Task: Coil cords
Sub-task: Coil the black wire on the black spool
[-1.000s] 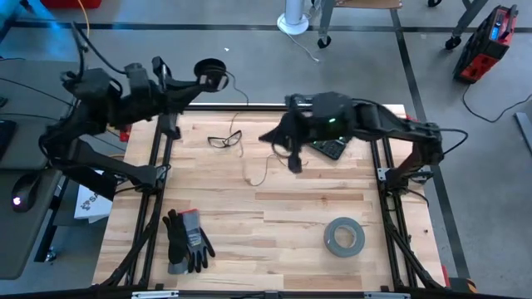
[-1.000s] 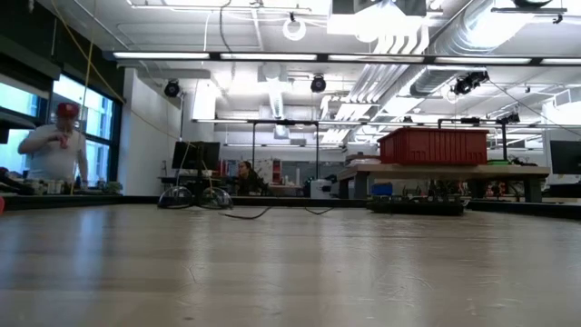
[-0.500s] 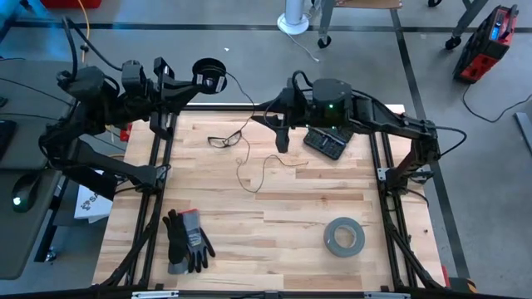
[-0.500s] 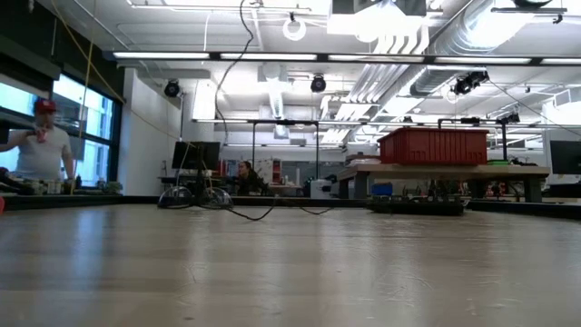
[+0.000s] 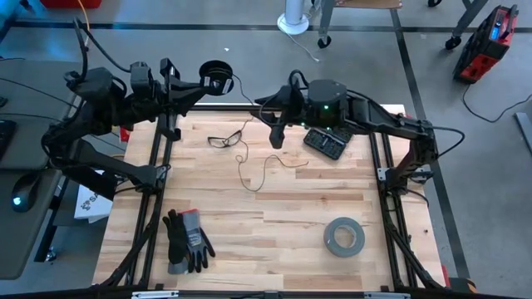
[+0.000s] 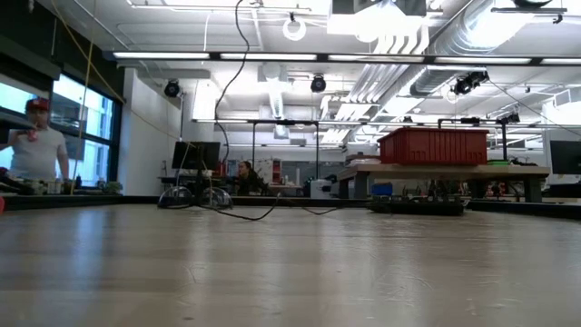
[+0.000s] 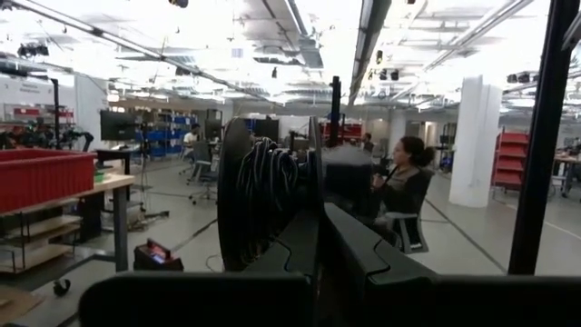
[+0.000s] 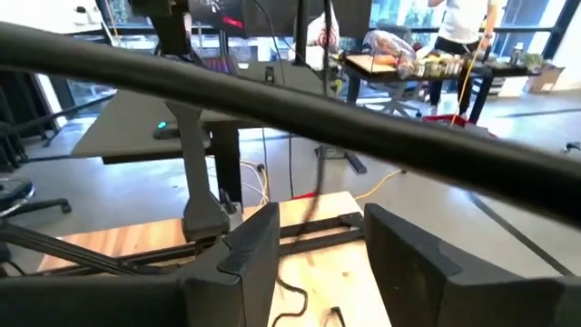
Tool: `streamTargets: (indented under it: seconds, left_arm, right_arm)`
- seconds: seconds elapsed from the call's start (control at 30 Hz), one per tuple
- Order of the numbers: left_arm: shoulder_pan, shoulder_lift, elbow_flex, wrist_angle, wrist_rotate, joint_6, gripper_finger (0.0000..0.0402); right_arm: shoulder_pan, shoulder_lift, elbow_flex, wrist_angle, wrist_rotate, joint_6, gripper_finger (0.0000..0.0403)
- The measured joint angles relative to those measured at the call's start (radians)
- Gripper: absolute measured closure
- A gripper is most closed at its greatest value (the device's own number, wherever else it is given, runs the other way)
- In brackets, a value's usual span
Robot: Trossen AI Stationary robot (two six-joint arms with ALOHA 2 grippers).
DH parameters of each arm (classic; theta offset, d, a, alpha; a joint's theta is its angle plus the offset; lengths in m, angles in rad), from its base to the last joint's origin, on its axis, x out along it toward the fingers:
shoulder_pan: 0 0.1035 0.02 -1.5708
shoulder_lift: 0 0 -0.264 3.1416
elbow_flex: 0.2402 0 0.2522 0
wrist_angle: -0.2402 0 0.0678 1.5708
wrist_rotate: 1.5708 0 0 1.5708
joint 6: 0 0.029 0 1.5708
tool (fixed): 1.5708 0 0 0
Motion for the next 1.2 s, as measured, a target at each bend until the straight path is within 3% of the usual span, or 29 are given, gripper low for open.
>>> streamTargets:
  seconds: [0.23,0.53,0.87,1.07,1.2]
  left_arm:
    - [0.000,0.004,0.000,0.036,-0.001,0.018,0.0397]
    - [0.000,-0.003,0.000,0.037,-0.008,0.044,0.0397]
    - [0.000,-0.003,0.000,0.031,-0.012,0.063,0.0397]
    - [0.000,-0.003,0.000,0.036,-0.016,0.077,0.0397]
    - [0.000,0.013,0.001,0.063,-0.038,0.007,0.0397]
  right_arm:
    - [-0.004,0.016,-0.001,-0.007,0.005,0.002,0.0253]
    - [-0.001,0.010,0.000,-0.006,0.046,0.001,0.0312]
    - [-0.001,0.010,0.000,0.006,0.046,0.001,0.0325]
    - [0.005,0.010,0.000,0.010,0.044,-0.030,0.0392]
    - [0.038,0.036,0.000,0.087,0.023,-0.018,0.0400]
